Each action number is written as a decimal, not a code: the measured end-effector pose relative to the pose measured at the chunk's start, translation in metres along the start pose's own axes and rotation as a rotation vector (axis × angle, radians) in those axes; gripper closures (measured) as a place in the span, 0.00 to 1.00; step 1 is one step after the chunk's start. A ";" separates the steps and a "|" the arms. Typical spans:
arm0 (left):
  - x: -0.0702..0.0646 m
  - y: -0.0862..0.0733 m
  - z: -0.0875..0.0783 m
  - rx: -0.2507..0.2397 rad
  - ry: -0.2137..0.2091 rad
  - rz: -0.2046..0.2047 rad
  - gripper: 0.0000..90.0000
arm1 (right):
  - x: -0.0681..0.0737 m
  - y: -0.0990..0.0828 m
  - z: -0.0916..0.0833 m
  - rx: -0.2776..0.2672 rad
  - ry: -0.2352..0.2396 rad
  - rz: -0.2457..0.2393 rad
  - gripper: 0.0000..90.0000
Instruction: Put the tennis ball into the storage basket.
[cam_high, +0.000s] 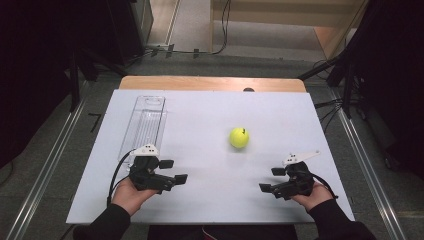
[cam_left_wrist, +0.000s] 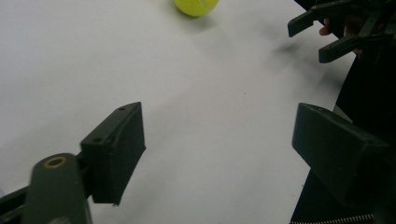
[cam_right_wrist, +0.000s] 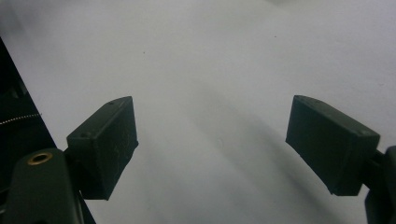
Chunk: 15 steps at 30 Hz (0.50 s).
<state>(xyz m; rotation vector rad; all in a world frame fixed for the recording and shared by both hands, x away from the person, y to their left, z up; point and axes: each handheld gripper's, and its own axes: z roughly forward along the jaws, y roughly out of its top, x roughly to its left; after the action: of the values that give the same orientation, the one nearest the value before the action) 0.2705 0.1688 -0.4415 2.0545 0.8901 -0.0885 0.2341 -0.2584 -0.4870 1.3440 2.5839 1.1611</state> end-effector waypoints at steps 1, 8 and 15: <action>0.000 0.000 0.000 0.000 0.000 0.000 0.17 | 0.000 0.000 0.000 -0.001 0.000 0.000 0.16; -0.004 0.010 0.007 -0.012 0.000 0.020 0.15 | 0.000 0.000 -0.001 -0.002 -0.002 -0.002 0.16; -0.005 0.017 0.014 0.000 -0.002 0.022 0.08 | 0.000 0.000 0.000 0.000 0.000 -0.001 0.16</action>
<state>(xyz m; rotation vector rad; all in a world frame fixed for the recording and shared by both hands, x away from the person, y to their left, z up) 0.2808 0.1496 -0.4370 2.0637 0.8658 -0.0789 0.2338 -0.2583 -0.4866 1.3423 2.5841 1.1605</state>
